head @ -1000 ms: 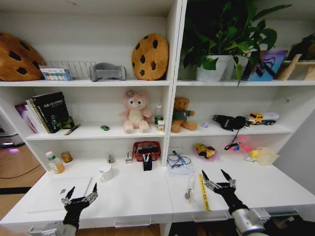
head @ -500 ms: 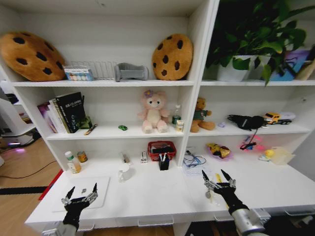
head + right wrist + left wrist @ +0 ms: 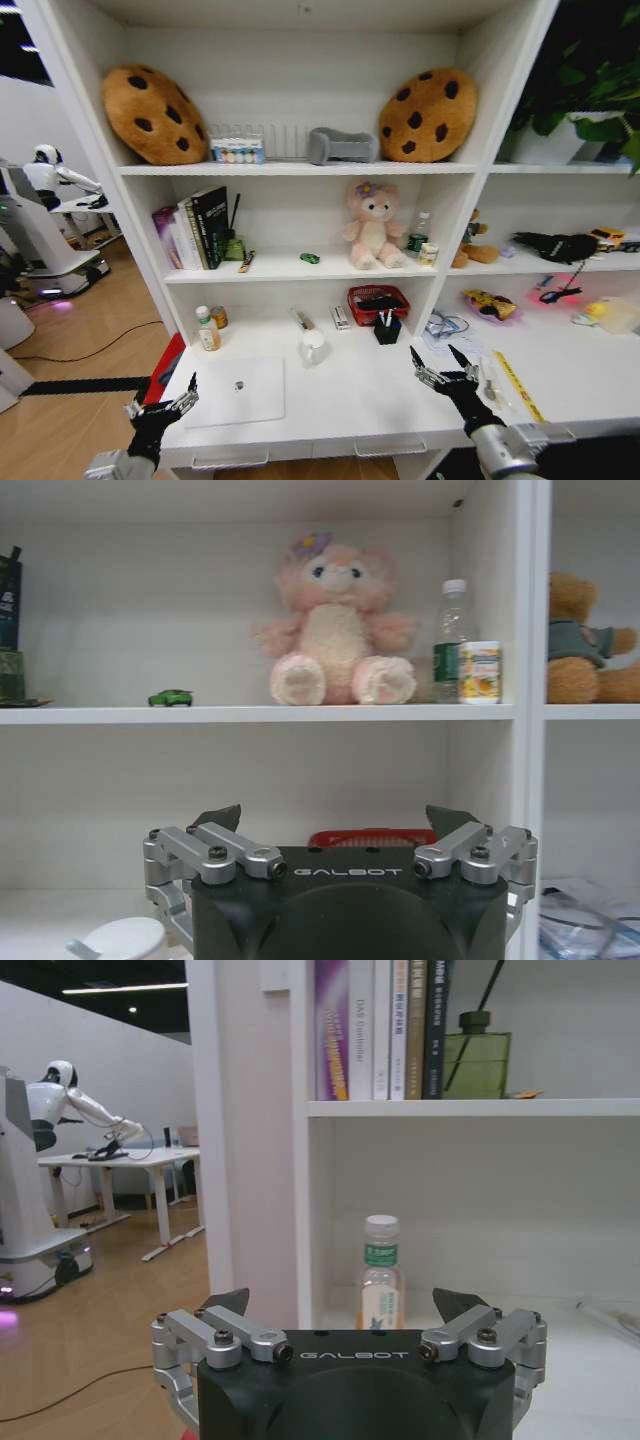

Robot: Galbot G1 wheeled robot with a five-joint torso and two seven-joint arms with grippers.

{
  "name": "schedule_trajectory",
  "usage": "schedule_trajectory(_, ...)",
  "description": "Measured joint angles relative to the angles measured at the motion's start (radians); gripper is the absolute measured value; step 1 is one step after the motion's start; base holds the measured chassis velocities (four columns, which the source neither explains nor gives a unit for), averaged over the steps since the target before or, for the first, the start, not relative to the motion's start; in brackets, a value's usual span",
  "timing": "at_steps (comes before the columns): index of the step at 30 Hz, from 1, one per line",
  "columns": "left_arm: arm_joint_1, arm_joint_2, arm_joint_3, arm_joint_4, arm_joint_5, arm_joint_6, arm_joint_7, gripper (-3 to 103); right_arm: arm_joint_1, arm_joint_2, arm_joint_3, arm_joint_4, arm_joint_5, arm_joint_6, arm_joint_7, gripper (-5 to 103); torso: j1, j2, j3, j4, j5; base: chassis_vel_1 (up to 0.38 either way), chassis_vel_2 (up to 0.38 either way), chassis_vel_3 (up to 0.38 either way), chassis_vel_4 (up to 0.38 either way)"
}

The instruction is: Organize the objects on the table.

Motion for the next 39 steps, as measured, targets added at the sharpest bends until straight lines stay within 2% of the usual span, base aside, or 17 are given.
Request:
schedule_trajectory(4,0.0,0.0,0.0,0.0,0.0,0.0,0.0,100,0.001,0.0,0.0,0.0,0.0,0.0,0.0,100,0.0,0.0,0.0,0.0007,0.0007,0.091,0.028,0.04,-0.03)
schedule_trajectory(8,0.0,0.0,0.001,0.0,0.0,0.0,0.0,100,0.0,0.0,0.0,0.0,0.0,0.0,0.0,100,0.001,0.0,0.0,-0.0007,0.001,-0.11,-0.009,0.065,0.022)
schedule_trajectory(15,0.0,0.0,0.001,0.0,0.0,0.0,0.001,100,0.0,0.0,0.0,0.0,0.0,0.0,0.0,100,0.0,0.0,0.0,0.0,0.0005,-0.052,-0.034,0.015,0.016)
schedule_trajectory(28,0.0,0.0,0.0,0.0,0.0,0.0,0.001,100,0.0,0.0,0.0,0.0,0.0,0.0,0.0,100,0.001,0.0,0.0,-0.0001,0.0004,0.0,0.0,0.0,0.0)
schedule_trajectory(39,0.0,0.0,0.0,0.0,0.0,0.0,0.002,100,0.001,0.0,0.0,-0.001,0.0,0.0,0.0,100,0.001,0.0,0.0,-0.0003,0.0008,0.125,-0.116,-0.142,0.143)
